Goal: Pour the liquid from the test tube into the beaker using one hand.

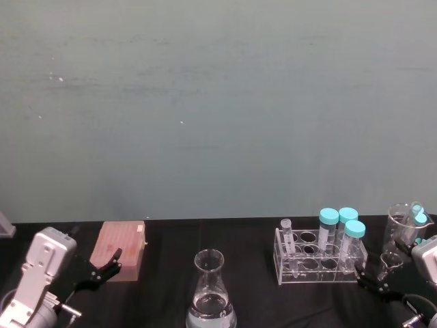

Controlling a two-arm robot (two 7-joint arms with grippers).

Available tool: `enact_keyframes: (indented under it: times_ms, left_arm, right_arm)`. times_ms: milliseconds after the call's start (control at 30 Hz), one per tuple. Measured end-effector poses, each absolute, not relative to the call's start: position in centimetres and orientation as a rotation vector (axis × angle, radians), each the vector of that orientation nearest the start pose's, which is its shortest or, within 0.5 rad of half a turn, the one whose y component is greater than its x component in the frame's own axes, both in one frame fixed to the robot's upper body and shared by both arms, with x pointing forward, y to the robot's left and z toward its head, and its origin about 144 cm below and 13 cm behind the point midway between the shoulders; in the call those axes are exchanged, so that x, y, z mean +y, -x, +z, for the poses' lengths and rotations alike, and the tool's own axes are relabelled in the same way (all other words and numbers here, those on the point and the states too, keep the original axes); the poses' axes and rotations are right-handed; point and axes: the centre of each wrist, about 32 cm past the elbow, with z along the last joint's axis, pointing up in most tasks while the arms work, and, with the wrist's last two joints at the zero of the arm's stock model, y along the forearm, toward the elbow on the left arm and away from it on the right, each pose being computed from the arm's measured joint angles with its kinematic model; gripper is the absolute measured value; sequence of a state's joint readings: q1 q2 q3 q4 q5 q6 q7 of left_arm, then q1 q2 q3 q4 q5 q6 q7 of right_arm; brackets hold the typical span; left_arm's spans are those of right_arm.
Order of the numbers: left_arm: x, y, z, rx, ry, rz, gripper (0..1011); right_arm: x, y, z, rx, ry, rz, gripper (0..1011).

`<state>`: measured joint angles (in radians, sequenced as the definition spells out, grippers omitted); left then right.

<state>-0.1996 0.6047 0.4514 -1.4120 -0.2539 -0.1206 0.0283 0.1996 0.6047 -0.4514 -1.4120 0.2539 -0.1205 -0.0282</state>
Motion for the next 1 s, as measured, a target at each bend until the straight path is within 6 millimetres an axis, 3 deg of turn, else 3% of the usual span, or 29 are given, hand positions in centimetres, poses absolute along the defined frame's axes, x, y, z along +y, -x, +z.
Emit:
enact_keyframes:
  times_ms: [533,1000]
  left_arm:
    - [31.0,-48.9,114.0,-0.285,-0.304,1.248,1000]
    - [31.0,-48.9,114.0,-0.285,-0.304,1.248,1000]
  right_arm:
    - [-30.6,-49.7,114.8,-0.287,0.215,-1.140,1000]
    - [-27.2,-53.3,116.7,-0.285,0.157,-1.006,1000]
